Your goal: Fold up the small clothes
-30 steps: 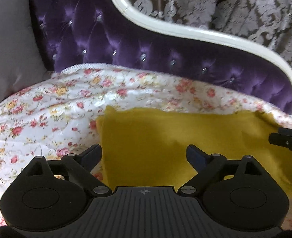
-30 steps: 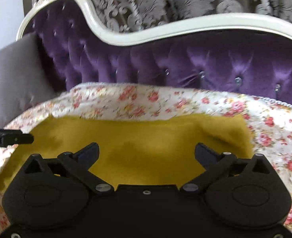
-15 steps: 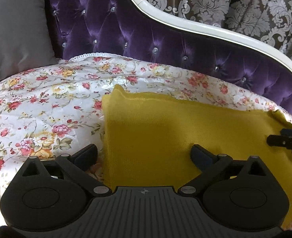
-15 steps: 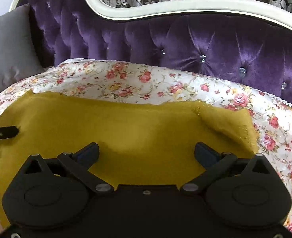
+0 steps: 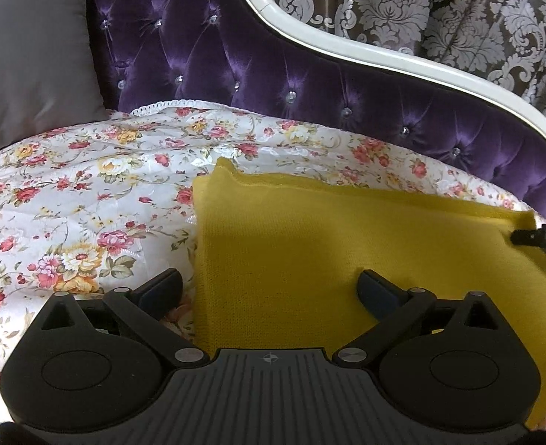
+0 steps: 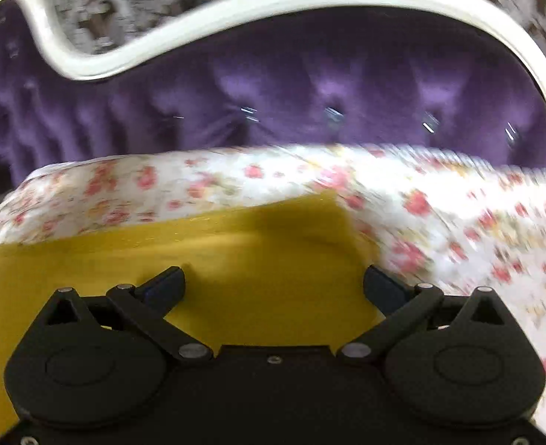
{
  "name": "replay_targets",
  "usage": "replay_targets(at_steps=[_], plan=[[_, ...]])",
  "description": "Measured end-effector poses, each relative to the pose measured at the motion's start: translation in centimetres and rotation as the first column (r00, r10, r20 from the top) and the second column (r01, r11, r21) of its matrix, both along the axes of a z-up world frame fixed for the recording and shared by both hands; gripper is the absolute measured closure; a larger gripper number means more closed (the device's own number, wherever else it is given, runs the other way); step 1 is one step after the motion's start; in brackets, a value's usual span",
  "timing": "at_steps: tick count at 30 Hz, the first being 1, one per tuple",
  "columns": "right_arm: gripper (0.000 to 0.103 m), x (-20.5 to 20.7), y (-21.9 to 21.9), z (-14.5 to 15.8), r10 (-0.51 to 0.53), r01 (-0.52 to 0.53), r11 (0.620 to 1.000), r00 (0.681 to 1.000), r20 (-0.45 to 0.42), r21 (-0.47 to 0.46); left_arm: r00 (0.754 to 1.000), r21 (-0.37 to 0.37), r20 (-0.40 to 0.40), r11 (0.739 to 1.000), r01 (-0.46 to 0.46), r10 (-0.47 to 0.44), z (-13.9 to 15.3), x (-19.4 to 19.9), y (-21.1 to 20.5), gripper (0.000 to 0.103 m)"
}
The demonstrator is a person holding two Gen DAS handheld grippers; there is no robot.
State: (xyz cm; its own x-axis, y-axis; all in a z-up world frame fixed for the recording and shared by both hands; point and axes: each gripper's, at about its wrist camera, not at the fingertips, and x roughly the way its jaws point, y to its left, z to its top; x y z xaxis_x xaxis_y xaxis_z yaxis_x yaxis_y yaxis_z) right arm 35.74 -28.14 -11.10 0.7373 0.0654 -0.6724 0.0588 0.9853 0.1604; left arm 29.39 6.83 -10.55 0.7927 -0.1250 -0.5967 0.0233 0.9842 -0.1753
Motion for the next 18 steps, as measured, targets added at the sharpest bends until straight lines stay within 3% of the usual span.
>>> replay_targets(at_steps=[2, 3, 6, 11, 18], plan=[[0.0, 0.1, -2.2, -0.3, -0.058, 0.059, 0.992, 0.998, -0.014, 0.112, 1.0, 0.002, 0.0, 1.0, -0.002, 0.002, 0.0, 0.0, -0.1, 0.0], [0.001, 0.2, -2.7, -0.1, -0.077, 0.079, 0.99, 0.997, -0.022, 0.117, 1.0, 0.001, 0.001, 1.0, -0.002, 0.002, 0.0, 0.0, -0.1, 0.0], [0.001, 0.4, -3.7, 0.1, -0.089, 0.091, 0.994, 0.995, -0.049, 0.052, 1.0, -0.001, 0.001, 1.0, -0.002, 0.002, 0.0, 0.0, -0.1, 0.0], [0.001, -1.6, -5.4, 1.9, -0.127, 0.128, 0.99, 0.992, -0.021, 0.055, 1.0, -0.002, 0.002, 1.0, -0.003, 0.003, 0.1, 0.0, 0.0, 0.0], [0.001, -6.1, -1.7, 4.0, 0.074, -0.073, 0.997, 0.994, 0.078, -0.023, 1.0, -0.003, 0.002, 1.0, -0.002, 0.002, 0.0, 0.0, 0.1, 0.0]])
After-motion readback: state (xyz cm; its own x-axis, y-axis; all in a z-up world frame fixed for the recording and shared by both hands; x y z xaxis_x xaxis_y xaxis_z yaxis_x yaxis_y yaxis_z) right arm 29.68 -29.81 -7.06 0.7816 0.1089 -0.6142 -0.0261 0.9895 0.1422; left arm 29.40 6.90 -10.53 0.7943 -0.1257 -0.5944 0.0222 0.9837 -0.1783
